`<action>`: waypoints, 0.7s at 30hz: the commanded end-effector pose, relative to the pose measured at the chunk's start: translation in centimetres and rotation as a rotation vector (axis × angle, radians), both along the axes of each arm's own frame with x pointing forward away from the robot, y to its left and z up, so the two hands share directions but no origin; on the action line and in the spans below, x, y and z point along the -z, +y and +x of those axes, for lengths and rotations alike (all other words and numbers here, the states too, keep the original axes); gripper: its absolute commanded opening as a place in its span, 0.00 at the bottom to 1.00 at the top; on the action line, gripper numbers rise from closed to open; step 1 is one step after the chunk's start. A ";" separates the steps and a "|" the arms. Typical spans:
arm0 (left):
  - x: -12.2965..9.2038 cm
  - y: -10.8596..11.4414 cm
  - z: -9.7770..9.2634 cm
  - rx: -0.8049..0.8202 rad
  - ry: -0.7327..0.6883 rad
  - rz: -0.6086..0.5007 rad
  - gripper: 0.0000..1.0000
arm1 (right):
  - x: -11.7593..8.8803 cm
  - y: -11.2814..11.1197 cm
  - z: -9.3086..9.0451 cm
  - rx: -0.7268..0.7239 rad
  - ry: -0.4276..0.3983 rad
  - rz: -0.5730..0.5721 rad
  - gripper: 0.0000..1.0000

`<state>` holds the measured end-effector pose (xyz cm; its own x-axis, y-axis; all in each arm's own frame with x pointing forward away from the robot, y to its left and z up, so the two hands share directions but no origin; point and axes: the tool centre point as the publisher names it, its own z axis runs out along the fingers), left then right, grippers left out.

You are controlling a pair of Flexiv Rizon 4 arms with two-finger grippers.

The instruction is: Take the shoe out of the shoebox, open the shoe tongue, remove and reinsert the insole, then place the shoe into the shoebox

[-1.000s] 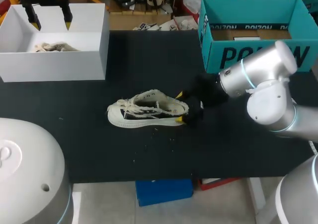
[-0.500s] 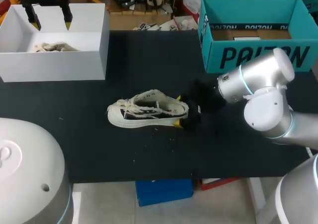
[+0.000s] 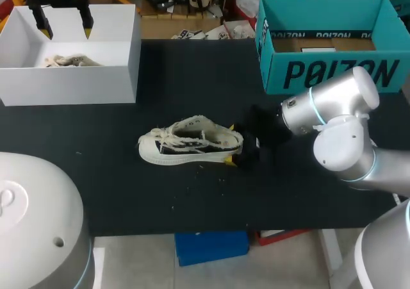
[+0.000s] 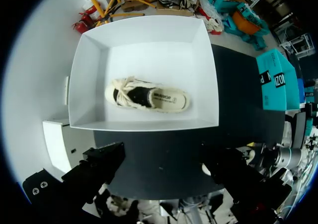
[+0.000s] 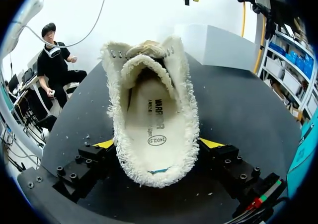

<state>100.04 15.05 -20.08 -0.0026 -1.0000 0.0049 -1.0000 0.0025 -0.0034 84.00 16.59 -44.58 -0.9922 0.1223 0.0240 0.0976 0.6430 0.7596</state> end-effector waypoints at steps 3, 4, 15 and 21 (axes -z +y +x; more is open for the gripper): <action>-0.1 0.0 0.0 -0.001 0.002 0.002 1.00 | 0.0 -0.1 0.3 0.002 0.001 -0.004 0.00; -0.1 0.0 0.0 -0.001 0.002 0.002 1.00 | -0.1 -0.2 0.3 0.001 0.001 -0.004 0.00; -0.1 0.0 0.0 -0.001 0.002 0.002 1.00 | -0.1 -0.2 0.3 0.001 0.001 -0.004 0.00; 0.0 -2.0 -1.5 -0.080 0.081 0.107 1.00 | -0.1 -0.2 0.3 0.001 0.001 -0.004 0.00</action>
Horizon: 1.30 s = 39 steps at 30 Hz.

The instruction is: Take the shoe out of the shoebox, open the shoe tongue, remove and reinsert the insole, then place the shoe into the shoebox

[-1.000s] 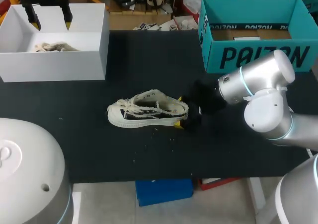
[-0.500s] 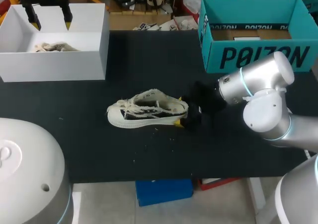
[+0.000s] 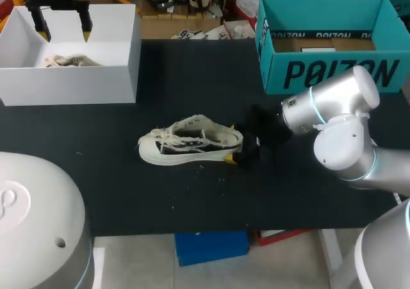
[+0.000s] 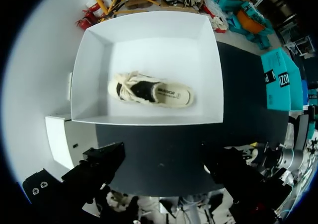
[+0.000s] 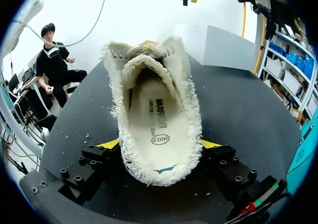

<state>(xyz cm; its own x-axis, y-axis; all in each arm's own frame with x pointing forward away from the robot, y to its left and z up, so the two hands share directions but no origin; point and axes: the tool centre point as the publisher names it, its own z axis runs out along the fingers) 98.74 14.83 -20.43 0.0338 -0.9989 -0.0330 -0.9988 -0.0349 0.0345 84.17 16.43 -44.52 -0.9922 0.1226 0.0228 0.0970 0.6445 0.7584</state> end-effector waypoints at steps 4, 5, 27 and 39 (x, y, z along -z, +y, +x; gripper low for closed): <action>-0.5 -4.1 -2.2 -0.087 0.071 0.107 1.00 | 0.0 0.0 0.1 0.001 0.002 -0.002 0.00; -0.5 -4.8 -2.8 -0.098 0.075 0.119 1.00 | 0.0 0.0 0.1 0.001 0.002 -0.002 0.00; -0.5 -9.9 -8.0 -0.113 0.085 0.064 1.00 | 0.0 0.0 0.1 0.001 0.002 -0.002 0.00; 1.2 -17.2 -11.5 0.084 0.059 -0.032 1.00 | 0.0 0.0 0.1 0.001 0.002 -0.002 0.00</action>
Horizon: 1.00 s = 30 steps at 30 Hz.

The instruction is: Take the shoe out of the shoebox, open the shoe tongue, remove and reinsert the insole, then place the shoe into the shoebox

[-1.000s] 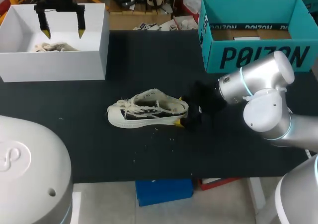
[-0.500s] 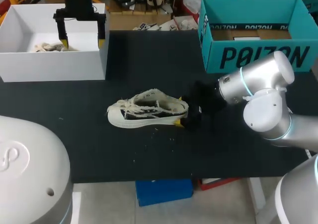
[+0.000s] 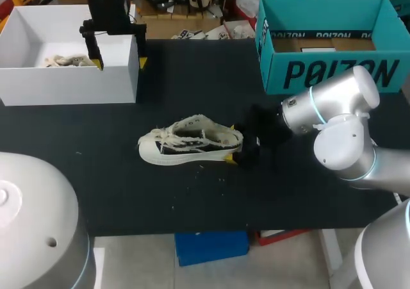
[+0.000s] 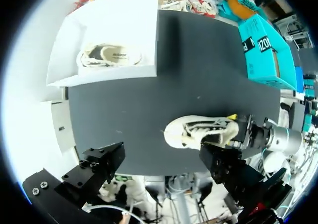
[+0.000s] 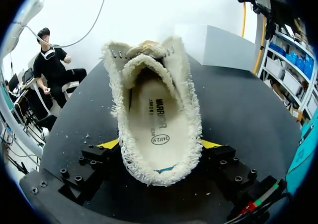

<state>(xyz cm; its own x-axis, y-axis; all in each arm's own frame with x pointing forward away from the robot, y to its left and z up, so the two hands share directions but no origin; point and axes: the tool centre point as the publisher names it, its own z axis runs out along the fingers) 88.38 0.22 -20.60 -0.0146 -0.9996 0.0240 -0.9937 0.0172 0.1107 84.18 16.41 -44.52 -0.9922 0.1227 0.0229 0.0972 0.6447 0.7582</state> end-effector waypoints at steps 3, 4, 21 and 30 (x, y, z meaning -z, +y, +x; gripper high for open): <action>1.8 -4.9 -2.0 0.088 -0.005 0.047 1.00 | 0.0 0.0 0.1 0.001 0.002 -0.001 0.00; 2.1 -5.5 -2.3 0.104 0.002 0.053 1.00 | 0.0 0.0 0.1 0.001 0.002 -0.001 0.00; 6.9 -12.0 -5.4 0.233 0.023 0.221 1.00 | 0.0 0.0 0.1 0.001 0.002 -0.001 0.00; 9.9 -13.8 -6.3 0.259 0.042 0.291 1.00 | 0.0 0.0 0.1 0.001 0.002 -0.001 0.00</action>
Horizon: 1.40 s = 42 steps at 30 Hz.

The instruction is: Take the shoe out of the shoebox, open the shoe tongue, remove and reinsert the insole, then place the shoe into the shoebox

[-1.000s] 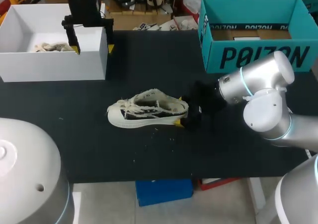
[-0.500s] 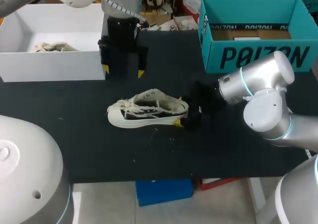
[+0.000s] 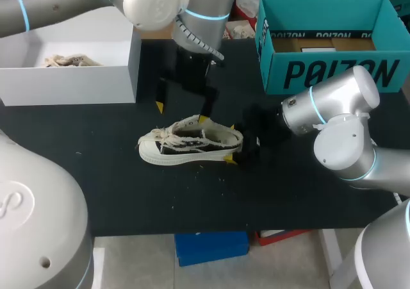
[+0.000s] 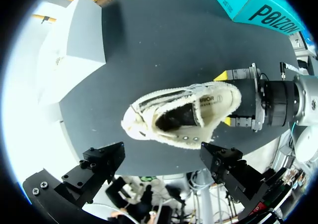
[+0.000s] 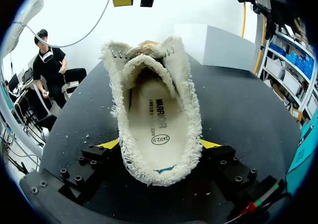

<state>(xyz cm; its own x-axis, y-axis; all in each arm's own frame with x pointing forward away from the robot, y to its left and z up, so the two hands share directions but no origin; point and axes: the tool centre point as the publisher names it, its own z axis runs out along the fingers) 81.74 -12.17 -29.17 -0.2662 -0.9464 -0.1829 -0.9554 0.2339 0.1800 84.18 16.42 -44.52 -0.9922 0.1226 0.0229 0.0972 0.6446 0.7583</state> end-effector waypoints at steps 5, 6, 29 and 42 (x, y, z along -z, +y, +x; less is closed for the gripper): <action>2.4 -2.4 0.4 0.018 -0.003 0.104 1.00 | 0.0 0.0 0.1 0.001 0.002 -0.002 0.00; 2.6 -2.5 0.4 0.023 -0.013 0.114 1.00 | 0.0 0.0 0.1 0.001 0.002 -0.002 0.00; 6.7 -2.6 1.0 -0.017 -0.063 0.231 1.00 | 0.0 0.0 0.1 0.001 0.002 -0.002 0.00; 7.0 -2.0 1.1 -0.067 -0.095 0.273 0.30 | 0.0 0.0 0.1 0.001 0.002 -0.002 0.00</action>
